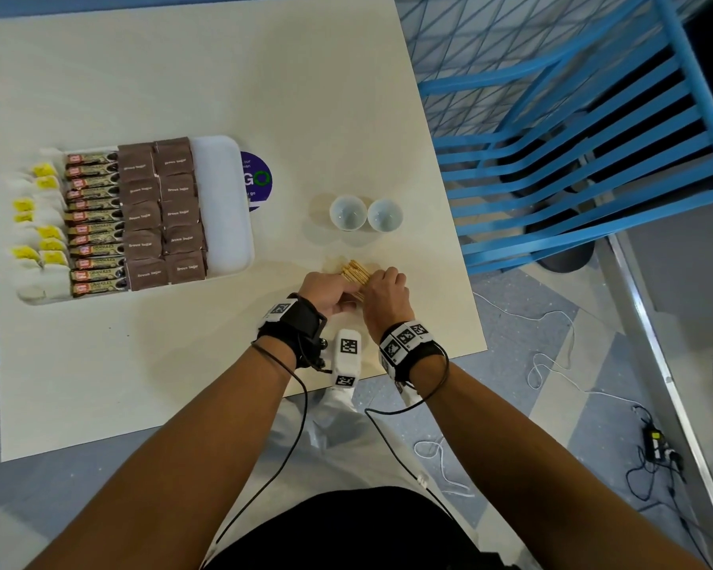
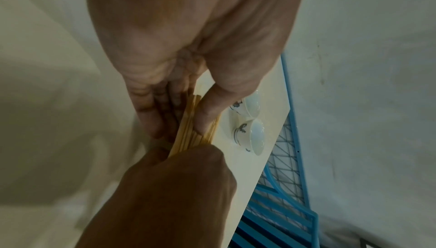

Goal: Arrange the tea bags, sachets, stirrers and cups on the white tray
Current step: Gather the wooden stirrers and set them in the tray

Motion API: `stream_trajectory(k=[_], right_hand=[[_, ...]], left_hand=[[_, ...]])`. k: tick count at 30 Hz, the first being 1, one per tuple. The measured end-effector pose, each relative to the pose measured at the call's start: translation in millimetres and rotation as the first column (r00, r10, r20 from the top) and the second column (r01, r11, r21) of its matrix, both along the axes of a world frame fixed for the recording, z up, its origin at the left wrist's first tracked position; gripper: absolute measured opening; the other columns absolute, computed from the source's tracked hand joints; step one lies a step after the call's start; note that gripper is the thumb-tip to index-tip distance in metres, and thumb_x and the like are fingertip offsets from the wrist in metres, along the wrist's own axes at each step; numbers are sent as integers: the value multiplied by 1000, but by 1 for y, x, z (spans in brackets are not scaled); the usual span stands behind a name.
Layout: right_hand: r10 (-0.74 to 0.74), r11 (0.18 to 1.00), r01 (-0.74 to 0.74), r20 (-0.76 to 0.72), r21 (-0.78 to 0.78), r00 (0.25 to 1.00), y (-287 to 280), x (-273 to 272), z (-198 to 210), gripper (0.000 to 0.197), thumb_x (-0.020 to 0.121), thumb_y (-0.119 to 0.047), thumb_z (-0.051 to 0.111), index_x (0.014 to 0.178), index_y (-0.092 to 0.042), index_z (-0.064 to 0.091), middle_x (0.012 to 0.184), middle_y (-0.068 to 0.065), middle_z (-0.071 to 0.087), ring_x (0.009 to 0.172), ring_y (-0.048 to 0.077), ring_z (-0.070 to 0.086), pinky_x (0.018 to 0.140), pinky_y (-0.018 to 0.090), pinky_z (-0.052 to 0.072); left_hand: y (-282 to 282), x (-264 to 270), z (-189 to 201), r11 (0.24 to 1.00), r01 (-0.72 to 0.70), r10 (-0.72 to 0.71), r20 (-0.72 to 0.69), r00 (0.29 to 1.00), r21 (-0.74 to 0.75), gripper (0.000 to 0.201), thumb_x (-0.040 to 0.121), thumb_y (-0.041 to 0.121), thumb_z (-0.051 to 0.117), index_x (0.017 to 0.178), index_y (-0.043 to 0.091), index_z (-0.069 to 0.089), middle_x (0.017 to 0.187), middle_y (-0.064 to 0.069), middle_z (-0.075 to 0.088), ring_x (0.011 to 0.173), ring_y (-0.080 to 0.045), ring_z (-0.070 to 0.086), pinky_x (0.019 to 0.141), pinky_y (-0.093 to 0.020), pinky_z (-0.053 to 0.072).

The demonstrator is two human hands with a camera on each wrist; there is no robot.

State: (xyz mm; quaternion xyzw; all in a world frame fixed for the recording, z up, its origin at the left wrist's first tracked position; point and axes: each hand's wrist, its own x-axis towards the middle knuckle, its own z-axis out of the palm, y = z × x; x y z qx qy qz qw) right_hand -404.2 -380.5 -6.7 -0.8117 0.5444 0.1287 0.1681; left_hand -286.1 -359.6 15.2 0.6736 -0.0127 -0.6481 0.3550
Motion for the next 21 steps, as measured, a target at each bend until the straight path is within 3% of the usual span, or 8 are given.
stream_trajectory(k=[3, 5, 7, 9, 12, 15, 17, 21], right_hand=[[-10, 1000, 10, 26, 12, 1000, -3, -3, -3, 27, 94, -17, 64, 113, -1, 53, 110, 15, 52, 101, 31, 52, 80, 39, 52], [-31, 999, 28, 86, 39, 996, -5, -6, -3, 34, 94, -22, 64, 116, -1, 51, 114, 16, 51, 105, 32, 50, 84, 41, 50], [-59, 997, 51, 157, 53, 986, -5, -7, -2, 36, 94, -25, 64, 117, -2, 49, 115, 16, 53, 104, 32, 51, 85, 43, 50], [-85, 993, 64, 235, 95, 968, -5, -4, -2, 35, 93, -24, 64, 114, -2, 47, 111, 17, 57, 100, 35, 54, 84, 46, 50], [-111, 979, 35, 380, 202, 918, -5, 6, 5, 35, 92, -18, 64, 116, 0, 45, 105, 20, 62, 92, 39, 60, 74, 45, 50], [-111, 959, -23, 449, 282, 887, -6, 16, 15, 48, 92, -3, 54, 136, 2, 36, 111, 23, 65, 93, 41, 64, 69, 37, 45], [-130, 948, -23, 453, 317, 882, -6, 24, 21, 48, 95, -4, 50, 140, 2, 33, 107, 25, 67, 89, 42, 65, 68, 37, 44], [-224, 914, 35, 431, 403, 874, -10, 46, 33, 25, 96, -8, 52, 119, 1, 56, 94, 22, 71, 86, 38, 68, 72, 42, 54]], left_hand=[[4, 1, 1, 997, -76, 74, -75, 994, -15, 18, 91, -4, 63, 108, -5, 70, 111, -25, 73, 92, -33, 70, 90, -45, 58], [4, 3, 4, 992, -118, 113, -122, 986, -34, 16, 93, -1, 62, 107, -4, 69, 109, -25, 72, 96, -33, 69, 98, -47, 56], [4, 7, 7, 992, -115, 106, -130, 986, -60, 16, 93, 5, 65, 107, -1, 69, 104, -20, 71, 96, -31, 68, 99, -46, 54], [2, 8, 7, 992, -75, 64, -104, 992, -100, 31, 93, 15, 70, 120, -1, 67, 105, -15, 71, 95, -28, 68, 95, -43, 54], [0, 6, 6, 976, -98, 84, -80, 993, -193, 38, 95, 21, 71, 130, 13, 59, 113, -8, 70, 98, -21, 67, 93, -40, 54], [-3, 5, 3, 965, -85, 106, 75, 991, -250, 20, 99, 22, 65, 119, 21, 61, 118, -6, 68, 109, -22, 65, 101, -40, 53], [-4, 9, 3, 969, -30, 89, 235, 968, -243, 17, 97, 28, 67, 112, 20, 63, 115, -6, 70, 112, -24, 66, 102, -43, 54], [0, 27, 19, 973, 53, 32, 360, 932, -223, 41, 73, 53, 72, 104, 28, 64, 107, 1, 74, 104, -20, 69, 96, -46, 56]])
